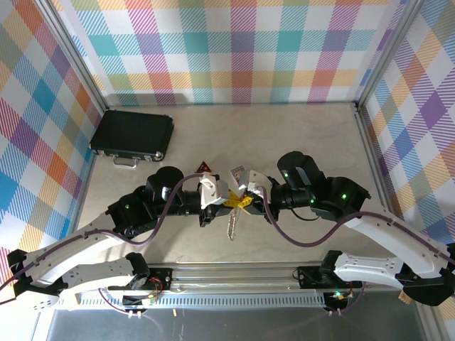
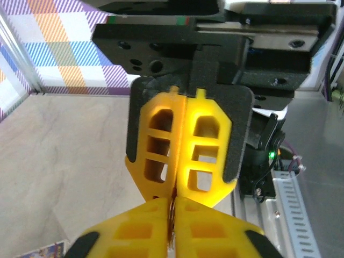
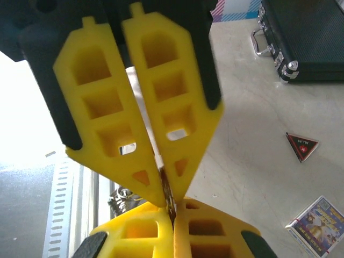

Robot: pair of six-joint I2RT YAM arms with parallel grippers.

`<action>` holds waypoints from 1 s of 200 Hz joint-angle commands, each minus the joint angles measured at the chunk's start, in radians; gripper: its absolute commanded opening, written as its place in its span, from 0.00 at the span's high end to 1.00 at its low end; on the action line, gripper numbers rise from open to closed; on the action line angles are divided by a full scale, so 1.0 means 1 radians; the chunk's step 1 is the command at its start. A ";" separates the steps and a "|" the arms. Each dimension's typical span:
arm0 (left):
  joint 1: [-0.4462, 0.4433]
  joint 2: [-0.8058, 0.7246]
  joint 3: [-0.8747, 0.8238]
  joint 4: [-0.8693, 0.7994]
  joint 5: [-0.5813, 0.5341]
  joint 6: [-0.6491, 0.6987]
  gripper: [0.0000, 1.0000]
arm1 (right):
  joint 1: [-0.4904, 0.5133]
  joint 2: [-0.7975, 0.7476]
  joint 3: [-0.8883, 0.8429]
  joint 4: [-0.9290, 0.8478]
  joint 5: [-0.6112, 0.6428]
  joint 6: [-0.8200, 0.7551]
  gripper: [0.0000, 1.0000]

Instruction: Put the keys on the keyring

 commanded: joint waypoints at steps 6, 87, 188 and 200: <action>-0.009 0.023 0.025 -0.015 -0.016 0.017 1.00 | 0.006 -0.006 0.043 0.037 -0.069 -0.015 1.00; -0.009 -0.033 -0.060 0.224 0.071 -0.117 1.00 | 0.005 -0.094 -0.049 0.171 -0.037 0.092 0.89; -0.009 -0.081 -0.128 0.464 0.267 -0.277 1.00 | 0.005 -0.193 -0.134 0.300 -0.119 0.220 0.69; -0.009 -0.083 -0.130 0.472 0.271 -0.285 1.00 | 0.006 -0.202 -0.138 0.308 -0.120 0.221 0.72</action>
